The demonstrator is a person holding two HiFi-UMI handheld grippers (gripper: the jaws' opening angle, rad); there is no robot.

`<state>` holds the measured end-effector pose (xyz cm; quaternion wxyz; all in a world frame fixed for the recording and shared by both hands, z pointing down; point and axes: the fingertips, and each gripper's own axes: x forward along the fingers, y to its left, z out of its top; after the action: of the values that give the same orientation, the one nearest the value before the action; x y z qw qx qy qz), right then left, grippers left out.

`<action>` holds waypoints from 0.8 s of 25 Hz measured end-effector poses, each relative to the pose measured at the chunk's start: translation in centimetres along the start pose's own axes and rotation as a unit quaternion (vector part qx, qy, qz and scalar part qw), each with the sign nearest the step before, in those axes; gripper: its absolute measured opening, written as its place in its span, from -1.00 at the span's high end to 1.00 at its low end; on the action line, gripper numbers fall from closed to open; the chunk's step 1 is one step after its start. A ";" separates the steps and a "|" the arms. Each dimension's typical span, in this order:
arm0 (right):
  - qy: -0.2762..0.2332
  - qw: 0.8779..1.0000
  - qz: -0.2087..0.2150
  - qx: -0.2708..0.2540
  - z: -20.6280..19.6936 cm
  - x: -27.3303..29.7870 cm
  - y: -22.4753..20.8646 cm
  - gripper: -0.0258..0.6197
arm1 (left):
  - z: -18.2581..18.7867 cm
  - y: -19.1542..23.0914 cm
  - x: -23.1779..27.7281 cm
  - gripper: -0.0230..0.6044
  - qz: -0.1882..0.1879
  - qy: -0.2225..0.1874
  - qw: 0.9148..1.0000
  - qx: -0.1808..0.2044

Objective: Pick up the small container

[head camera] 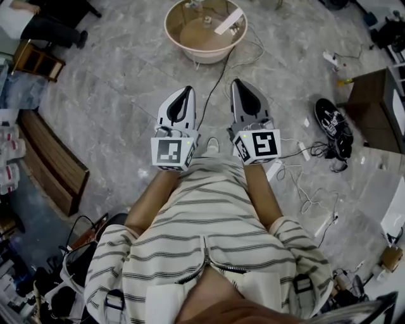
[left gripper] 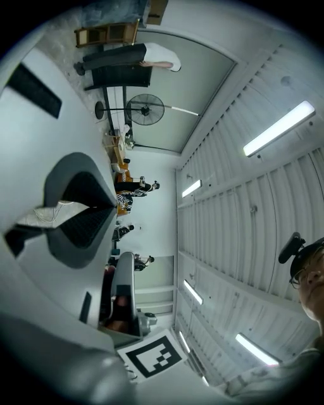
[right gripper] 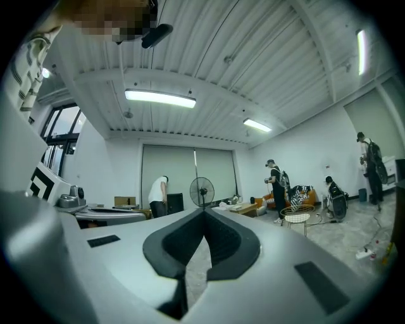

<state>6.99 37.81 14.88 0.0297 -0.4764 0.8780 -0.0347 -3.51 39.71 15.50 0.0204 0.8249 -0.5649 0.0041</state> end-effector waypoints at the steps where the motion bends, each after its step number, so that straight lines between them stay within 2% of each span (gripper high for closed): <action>1: -0.002 1.000 0.004 0.000 0.0 -0.1 -0.5 0.91 | -0.2 -0.7 0.4 0.93 0.000 0.001 1.000 0.004; 5: -0.008 1.000 0.009 0.014 -0.5 0.5 -2.4 0.91 | -0.7 -2.1 1.2 0.93 0.007 0.001 1.000 0.022; 9: 0.002 1.000 0.016 0.020 -1.2 1.6 -3.2 0.91 | -1.3 -1.6 1.7 0.93 0.019 0.023 0.999 0.030; 13: 0.009 1.000 0.022 0.013 -1.5 2.4 -3.9 0.91 | -2.1 -1.2 2.8 0.93 0.027 0.034 0.999 0.025; 20: 0.023 1.000 0.016 0.011 -2.8 5.7 -5.7 0.91 | -3.2 0.6 6.5 0.93 0.020 0.037 0.999 0.013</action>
<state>8.39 30.06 18.08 0.0156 -0.4613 0.8855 -0.0544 -1.67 33.60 18.88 0.0301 0.8127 -0.5803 0.0427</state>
